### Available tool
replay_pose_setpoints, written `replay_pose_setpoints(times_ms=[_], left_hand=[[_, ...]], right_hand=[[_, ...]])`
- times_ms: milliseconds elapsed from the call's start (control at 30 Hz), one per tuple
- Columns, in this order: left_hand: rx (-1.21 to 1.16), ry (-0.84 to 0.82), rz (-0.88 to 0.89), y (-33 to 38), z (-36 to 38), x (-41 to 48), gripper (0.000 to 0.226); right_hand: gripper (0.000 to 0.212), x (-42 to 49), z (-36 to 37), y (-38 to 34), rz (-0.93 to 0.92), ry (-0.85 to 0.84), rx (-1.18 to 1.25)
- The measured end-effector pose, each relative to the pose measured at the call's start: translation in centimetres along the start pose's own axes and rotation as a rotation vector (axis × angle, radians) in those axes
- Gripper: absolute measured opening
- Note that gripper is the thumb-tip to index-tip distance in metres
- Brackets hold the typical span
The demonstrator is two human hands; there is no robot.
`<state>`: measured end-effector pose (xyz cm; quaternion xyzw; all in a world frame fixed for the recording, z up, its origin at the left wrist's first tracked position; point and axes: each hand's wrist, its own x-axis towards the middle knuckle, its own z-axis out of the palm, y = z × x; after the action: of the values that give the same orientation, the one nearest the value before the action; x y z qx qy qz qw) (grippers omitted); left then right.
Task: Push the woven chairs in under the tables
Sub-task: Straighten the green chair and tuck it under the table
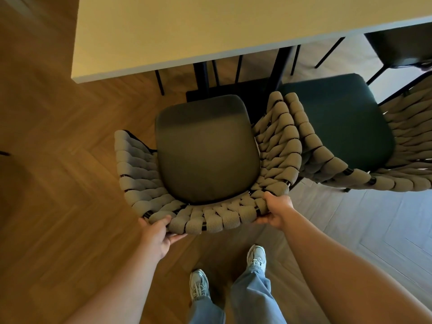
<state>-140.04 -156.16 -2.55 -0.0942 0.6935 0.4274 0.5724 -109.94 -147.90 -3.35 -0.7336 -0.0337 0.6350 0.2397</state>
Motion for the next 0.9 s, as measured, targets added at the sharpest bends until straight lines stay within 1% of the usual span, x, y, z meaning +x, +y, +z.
replay_pose_setpoints(times_ms=[67, 133, 267, 433, 600, 900], left_hand=[[0.014, 0.0, 0.001, 0.5, 0.1, 0.3, 0.085], [0.023, 0.001, 0.01, 1.2, 0.1, 0.7, 0.083], [0.027, 0.007, 0.025, 2.3, -0.3, 1.3, 0.076], [0.03, 0.014, 0.023, 3.1, -0.8, 1.3, 0.082], [0.033, 0.005, 0.026, 3.0, -0.8, 1.2, 0.079], [0.067, 0.037, 0.036, 2.7, -1.4, 1.1, 0.081]], right_hand=[[0.048, 0.2, 0.4, -0.1, 0.002, -0.005, 0.005], [0.051, 0.4, 1.0, 0.1, 0.007, -0.014, 0.015], [0.051, 0.8, 1.9, 0.3, 0.016, -0.018, 0.035], [0.053, 0.7, 2.8, 0.8, 0.027, -0.016, 0.053], [0.051, 0.5, 2.7, 1.0, 0.027, -0.006, 0.044], [0.048, 0.0, 2.5, 1.8, 0.03, -0.013, 0.044]])
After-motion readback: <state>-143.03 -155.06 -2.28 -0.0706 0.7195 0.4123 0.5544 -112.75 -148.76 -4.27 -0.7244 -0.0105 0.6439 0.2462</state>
